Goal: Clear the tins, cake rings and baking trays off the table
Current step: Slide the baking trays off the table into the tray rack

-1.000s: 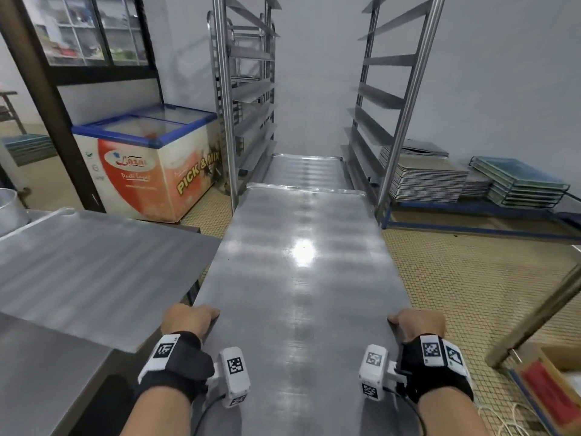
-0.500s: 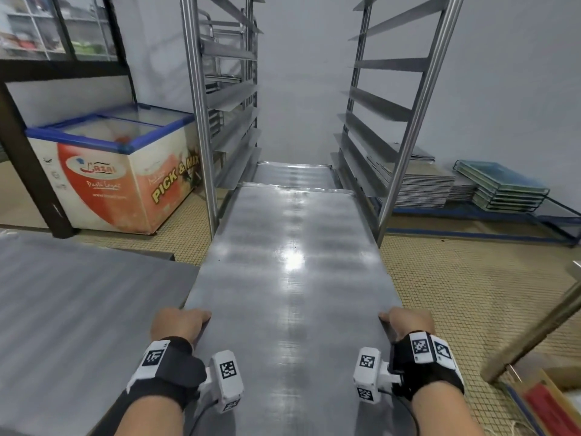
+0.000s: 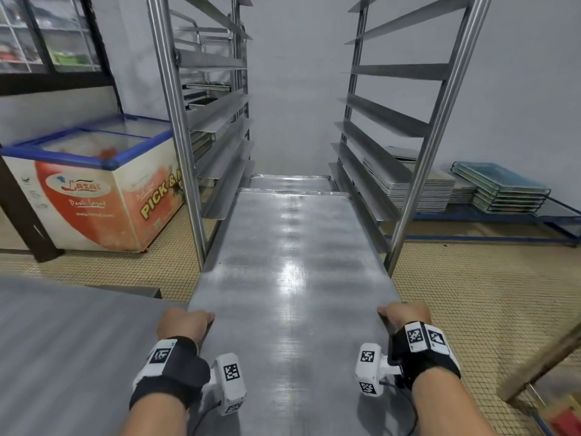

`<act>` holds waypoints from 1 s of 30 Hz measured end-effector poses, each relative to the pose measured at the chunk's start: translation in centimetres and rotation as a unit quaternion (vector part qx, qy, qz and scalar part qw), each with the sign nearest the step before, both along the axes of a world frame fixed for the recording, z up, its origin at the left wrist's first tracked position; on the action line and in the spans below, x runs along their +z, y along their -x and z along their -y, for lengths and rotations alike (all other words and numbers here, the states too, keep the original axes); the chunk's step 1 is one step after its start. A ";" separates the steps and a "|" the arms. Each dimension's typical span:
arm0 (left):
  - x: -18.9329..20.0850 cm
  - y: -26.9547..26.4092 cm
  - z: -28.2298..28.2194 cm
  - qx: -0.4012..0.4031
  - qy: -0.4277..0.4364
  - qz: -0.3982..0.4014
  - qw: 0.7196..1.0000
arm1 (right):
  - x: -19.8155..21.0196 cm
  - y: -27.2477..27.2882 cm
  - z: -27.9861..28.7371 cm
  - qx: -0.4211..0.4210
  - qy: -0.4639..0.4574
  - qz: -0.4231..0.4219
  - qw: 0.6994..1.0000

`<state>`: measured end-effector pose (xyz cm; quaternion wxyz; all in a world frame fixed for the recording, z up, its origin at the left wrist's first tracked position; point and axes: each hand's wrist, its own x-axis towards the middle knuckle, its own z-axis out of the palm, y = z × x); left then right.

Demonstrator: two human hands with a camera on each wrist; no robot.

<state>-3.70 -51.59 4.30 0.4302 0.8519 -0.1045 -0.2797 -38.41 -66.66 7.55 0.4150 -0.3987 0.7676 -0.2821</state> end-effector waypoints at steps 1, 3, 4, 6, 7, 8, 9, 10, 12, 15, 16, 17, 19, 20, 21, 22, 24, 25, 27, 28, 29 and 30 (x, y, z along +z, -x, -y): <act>0.2 -0.1 0.7 -0.005 0.000 0.003 1.000 | 0.0 -0.3 0.7 0.000 0.001 0.000 1.000; 0.7 -0.4 2.1 -0.013 -0.005 0.011 1.000 | 0.2 -0.9 2.2 -0.001 0.002 -0.003 1.000; 1.0 -0.5 2.8 -0.017 -0.011 0.012 1.000 | 0.4 -1.3 2.9 -0.002 0.004 -0.003 1.000; 1.4 -0.9 4.4 -0.016 -0.018 0.014 1.000 | 0.7 -1.9 4.5 0.000 0.003 -0.007 1.000; 1.6 -1.1 5.1 -0.014 -0.022 0.015 1.000 | 0.9 -2.2 5.3 0.002 0.004 -0.009 1.000; 1.8 -1.1 5.8 -0.012 -0.023 0.012 1.000 | 1.0 -2.5 6.0 0.005 0.006 -0.009 1.000; 1.9 -1.3 6.6 -0.009 -0.022 0.011 1.000 | 1.1 -2.7 6.7 0.007 0.011 -0.010 1.000; 2.0 -1.4 7.3 -0.007 -0.024 0.011 1.000 | 1.3 -3.0 7.3 0.011 0.015 -0.010 1.000; 2.4 -1.6 8.7 -0.007 -0.030 0.012 0.999 | 1.3 -3.4 8.7 0.016 0.020 -0.013 1.000; 3.0 -1.8 10.3 -0.015 -0.037 0.015 0.999 | 1.6 -4.1 10.7 0.025 0.025 -0.008 0.999; 3.1 -2.0 10.8 -0.013 -0.032 0.009 0.999 | 1.6 -4.3 11.4 0.029 0.025 -0.007 0.999; 3.2 -2.3 11.3 -0.012 -0.030 0.007 0.999 | 1.7 -4.4 11.9 0.032 0.022 -0.009 0.999; 3.5 -2.4 12.0 -0.019 -0.037 0.012 0.999 | 2.1 -4.7 12.7 0.038 0.008 -0.024 0.999; 3.5 -2.7 12.4 -0.021 -0.036 0.010 0.999 | 2.2 -4.8 13.0 0.042 0.004 -0.030 0.999; 3.6 -2.8 12.8 -0.019 -0.035 0.005 0.999 | 2.4 -5.0 13.3 0.046 0.002 -0.036 0.998; 3.7 -2.8 13.0 -0.020 -0.033 0.009 0.999 | 2.7 -5.1 13.5 0.049 0.003 -0.041 0.998; 4.2 -2.8 13.4 -0.019 -0.030 0.005 0.999 | 3.1 -5.3 13.7 0.050 0.006 -0.040 0.998; 4.4 -2.9 13.6 -0.017 -0.029 -0.004 0.999 | 3.4 -5.3 13.8 0.046 0.007 -0.035 0.998; 5.0 -2.8 13.4 -0.014 -0.017 -0.026 0.999 | 3.9 -5.3 13.4 0.033 0.002 0.007 0.999; 5.0 -2.9 13.3 -0.017 -0.002 -0.041 0.999 | 4.0 -5.3 13.4 0.032 0.007 0.024 0.999; 5.2 -2.7 13.2 -0.015 0.015 -0.061 0.998 | 4.0 -5.3 13.5 0.034 0.004 0.057 0.998; 5.2 -2.8 13.2 -0.008 0.043 -0.082 0.996 | 4.3 -5.3 13.2 0.022 -0.002 0.106 0.994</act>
